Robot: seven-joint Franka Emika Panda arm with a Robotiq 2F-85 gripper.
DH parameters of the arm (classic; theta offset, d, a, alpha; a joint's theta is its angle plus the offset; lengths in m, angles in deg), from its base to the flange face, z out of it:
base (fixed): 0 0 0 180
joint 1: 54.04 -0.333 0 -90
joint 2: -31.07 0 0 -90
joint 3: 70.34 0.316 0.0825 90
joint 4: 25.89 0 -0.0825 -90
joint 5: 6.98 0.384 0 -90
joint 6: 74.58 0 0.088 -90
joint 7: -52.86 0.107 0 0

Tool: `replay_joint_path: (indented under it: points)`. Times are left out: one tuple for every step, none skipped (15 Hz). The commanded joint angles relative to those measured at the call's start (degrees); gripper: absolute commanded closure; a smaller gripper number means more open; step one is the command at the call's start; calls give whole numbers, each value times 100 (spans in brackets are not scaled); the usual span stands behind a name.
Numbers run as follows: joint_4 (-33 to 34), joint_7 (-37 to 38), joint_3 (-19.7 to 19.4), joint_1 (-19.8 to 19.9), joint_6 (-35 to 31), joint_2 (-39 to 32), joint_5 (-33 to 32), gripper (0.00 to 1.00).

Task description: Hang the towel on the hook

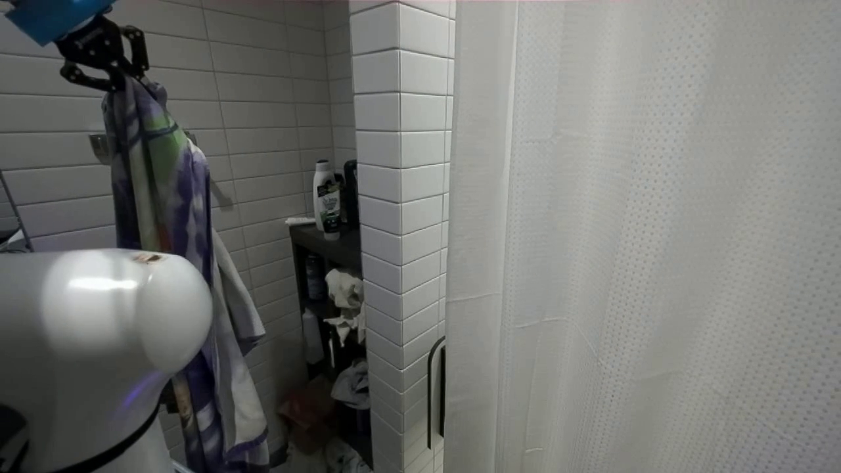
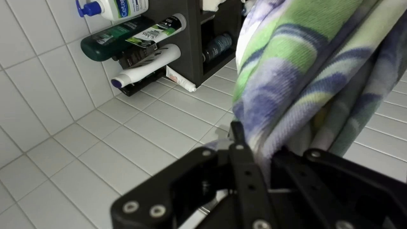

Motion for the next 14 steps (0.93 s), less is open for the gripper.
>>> replay_joint_path:
  points:
    - [197,-178,5,43,-379,-432,54,98]
    - [256,-183,37,55,-462,-581,40,98]
    - [301,-193,64,47,-537,-720,45,98]
    - [342,-211,100,38,-592,-844,34,98]
    - [388,-217,139,40,-632,-946,17,98]
    - [434,-236,166,35,-660,-1041,8,98]
    - [495,-254,201,37,-680,-1137,-7,98]
    - [557,-282,224,33,-679,-1208,-15,98]
    - [623,-302,263,36,-666,-1264,-37,98]
    - [690,-322,289,33,-650,-1312,-49,98]
    - [757,-337,317,32,-634,-1351,-59,98]
    - [821,-356,344,29,-623,-1377,-68,98]
    - [876,-384,361,20,-613,-1398,-66,98]
    - [935,-407,387,17,-604,-1430,-70,98]
